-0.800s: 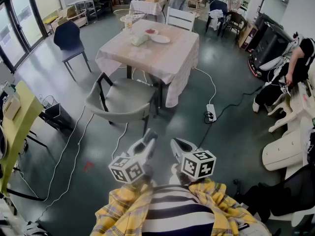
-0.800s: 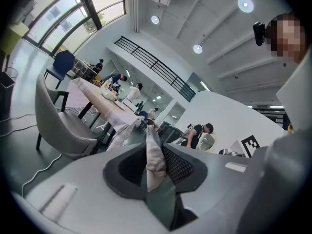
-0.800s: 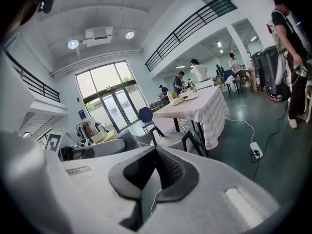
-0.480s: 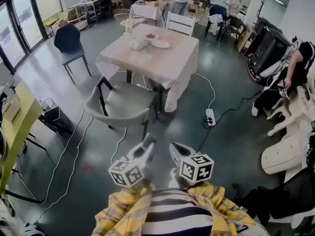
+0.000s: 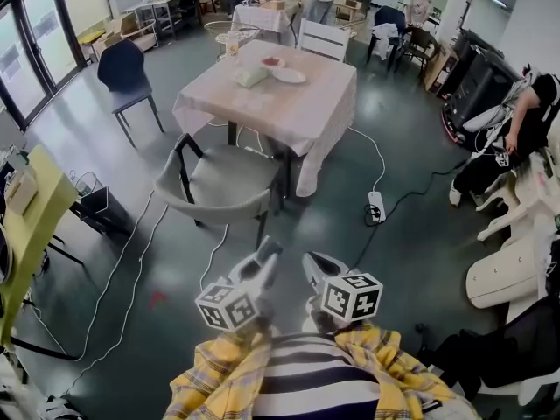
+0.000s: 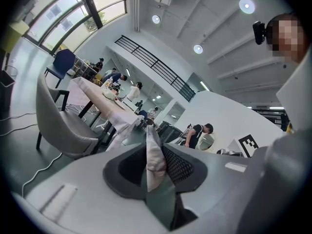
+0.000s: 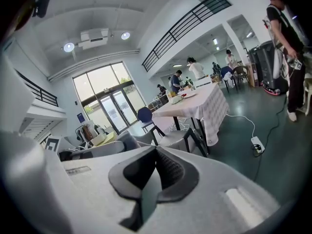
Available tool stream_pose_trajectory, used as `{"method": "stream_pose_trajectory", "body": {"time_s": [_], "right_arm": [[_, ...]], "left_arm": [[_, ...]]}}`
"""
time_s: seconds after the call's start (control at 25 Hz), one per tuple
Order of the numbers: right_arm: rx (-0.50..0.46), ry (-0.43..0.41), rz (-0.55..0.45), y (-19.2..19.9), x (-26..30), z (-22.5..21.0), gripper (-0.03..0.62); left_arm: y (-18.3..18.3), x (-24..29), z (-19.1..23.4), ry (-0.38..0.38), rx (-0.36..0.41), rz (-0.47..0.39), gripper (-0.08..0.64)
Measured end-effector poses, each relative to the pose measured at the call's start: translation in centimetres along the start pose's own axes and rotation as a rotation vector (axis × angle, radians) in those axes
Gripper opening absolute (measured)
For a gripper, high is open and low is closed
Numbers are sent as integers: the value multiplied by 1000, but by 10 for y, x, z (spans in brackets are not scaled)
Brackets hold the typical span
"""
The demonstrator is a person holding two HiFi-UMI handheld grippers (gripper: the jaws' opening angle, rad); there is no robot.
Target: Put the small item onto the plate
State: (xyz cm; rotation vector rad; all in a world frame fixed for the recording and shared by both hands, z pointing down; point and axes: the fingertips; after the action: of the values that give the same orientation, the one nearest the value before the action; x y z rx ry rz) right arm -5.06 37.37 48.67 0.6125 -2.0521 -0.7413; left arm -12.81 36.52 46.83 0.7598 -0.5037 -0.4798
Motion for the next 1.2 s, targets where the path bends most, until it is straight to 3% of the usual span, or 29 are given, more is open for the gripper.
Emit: {"method": "stream_pose_trajectory", "body": {"time_s": [0.44,1.2], "right_arm": [[11,-2,42,11,15,-3,2],[-11,-55,98,-58,47,-77,2]], "left_arm": [[6,1,15,-23,-29,8,87],[-28,106,25,-58,-46,22,87]]}}
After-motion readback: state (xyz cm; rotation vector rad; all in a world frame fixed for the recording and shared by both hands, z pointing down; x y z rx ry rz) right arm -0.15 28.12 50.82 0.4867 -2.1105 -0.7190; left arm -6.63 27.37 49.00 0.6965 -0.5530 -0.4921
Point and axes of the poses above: the fingertips, and each gripper's own axes: x forward along the fingers, z to its left, y out of its underside, and after that the axes turned 11 degrees about z, right-handed
